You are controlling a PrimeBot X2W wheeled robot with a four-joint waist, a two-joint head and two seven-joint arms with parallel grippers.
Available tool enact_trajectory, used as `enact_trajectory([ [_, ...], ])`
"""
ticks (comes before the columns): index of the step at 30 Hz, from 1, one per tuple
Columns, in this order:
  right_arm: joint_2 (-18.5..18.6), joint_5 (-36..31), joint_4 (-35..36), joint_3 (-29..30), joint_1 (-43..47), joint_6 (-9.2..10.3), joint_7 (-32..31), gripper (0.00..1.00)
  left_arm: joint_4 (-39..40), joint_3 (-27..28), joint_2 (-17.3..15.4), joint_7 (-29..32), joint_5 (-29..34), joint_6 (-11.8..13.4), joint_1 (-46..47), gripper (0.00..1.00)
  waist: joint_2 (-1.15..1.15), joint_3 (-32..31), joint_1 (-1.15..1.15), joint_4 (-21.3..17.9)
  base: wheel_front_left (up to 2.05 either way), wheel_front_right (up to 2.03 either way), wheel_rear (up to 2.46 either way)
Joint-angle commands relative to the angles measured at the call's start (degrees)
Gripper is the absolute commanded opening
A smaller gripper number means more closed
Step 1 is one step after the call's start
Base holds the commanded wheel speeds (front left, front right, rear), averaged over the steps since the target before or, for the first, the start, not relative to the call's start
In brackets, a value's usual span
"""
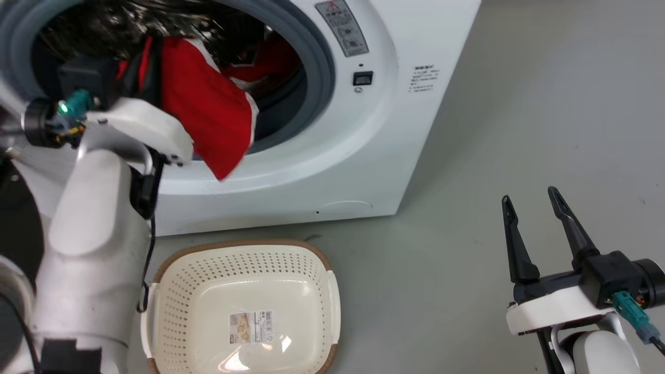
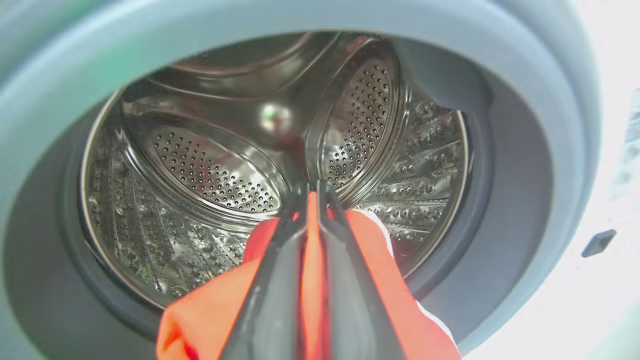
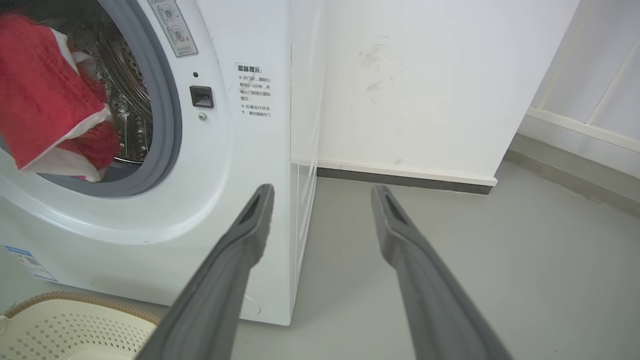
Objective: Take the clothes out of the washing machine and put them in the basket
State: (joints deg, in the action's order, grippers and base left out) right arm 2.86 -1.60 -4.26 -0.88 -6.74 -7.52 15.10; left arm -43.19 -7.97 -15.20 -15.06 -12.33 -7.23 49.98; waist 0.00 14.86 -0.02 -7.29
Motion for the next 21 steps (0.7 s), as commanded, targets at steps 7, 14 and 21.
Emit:
enact_trajectory([
  [7, 0.03, -1.10, -0.76, 0.13, 1.96, 0.06, 0.10, 1.00, 14.98, 0.83, 2.68, -0.15, 1.07, -0.06, -11.53, 0.00, 0.00, -4.96, 0.02, 4.35, 0.00, 0.00, 0.00],
  [14, 0.03, -1.71, -0.77, 0.38, 3.35, 0.06, 0.10, 1.00, 23.74, -0.43, 4.06, -0.15, -0.41, -0.17, -20.46, 0.00, 0.00, -6.56, 0.02, 6.69, 0.00, 0.00, 0.00],
  [21, 0.03, -2.29, -0.40, 0.57, 3.07, 0.06, 0.10, 1.00, 26.95, -3.39, 3.86, 2.47, -2.72, -0.18, -26.99, 0.00, 0.00, -5.02, 0.02, 8.07, 0.00, 0.00, 0.00],
])
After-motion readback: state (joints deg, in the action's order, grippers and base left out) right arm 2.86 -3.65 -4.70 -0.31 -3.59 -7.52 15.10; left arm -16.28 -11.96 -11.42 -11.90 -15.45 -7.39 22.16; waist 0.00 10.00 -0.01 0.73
